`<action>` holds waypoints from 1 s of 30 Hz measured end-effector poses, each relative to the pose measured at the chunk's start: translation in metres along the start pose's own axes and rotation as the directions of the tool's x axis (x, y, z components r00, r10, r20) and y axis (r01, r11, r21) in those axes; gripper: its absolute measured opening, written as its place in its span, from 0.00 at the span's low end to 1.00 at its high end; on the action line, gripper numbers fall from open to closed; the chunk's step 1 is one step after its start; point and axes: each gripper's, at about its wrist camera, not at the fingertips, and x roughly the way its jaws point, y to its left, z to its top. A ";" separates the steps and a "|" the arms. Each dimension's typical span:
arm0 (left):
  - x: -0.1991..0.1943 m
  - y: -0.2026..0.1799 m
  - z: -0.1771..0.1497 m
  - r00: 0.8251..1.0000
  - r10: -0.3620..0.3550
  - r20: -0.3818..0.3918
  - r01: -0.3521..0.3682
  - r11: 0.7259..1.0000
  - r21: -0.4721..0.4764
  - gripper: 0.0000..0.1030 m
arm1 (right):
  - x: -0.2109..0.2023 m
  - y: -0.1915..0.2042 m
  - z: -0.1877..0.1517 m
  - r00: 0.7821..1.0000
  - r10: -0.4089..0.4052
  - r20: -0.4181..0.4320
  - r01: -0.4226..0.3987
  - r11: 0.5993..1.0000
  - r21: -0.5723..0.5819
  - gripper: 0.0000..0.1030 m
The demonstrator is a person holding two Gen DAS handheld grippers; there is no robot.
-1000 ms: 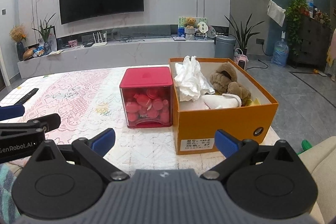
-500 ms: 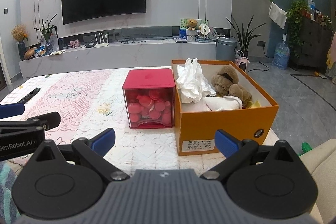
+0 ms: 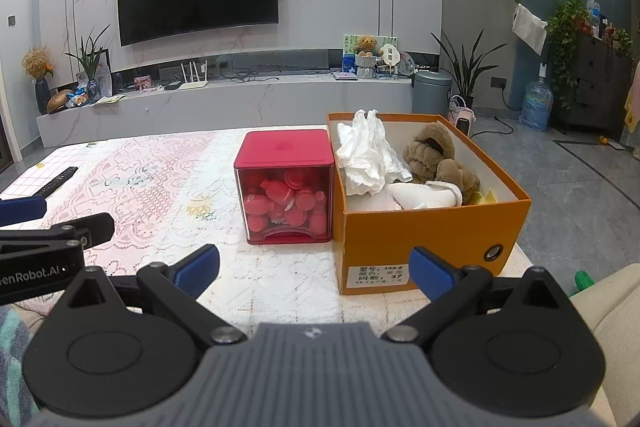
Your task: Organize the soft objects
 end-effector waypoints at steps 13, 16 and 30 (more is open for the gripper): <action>-0.002 -0.001 -0.001 1.000 -0.001 0.001 0.001 1.000 0.001 0.95 | 0.000 -0.001 -0.001 1.000 0.000 -0.002 0.000 1.000 -0.002 0.96; -0.002 -0.001 0.000 1.000 -0.002 0.001 0.002 1.000 0.000 0.95 | 0.000 -0.001 -0.001 1.000 0.000 -0.003 0.000 1.000 -0.001 0.96; -0.001 -0.001 0.000 1.000 -0.002 -0.001 0.002 1.000 -0.003 0.95 | 0.000 -0.001 -0.001 1.000 0.000 -0.005 0.000 1.000 0.000 0.96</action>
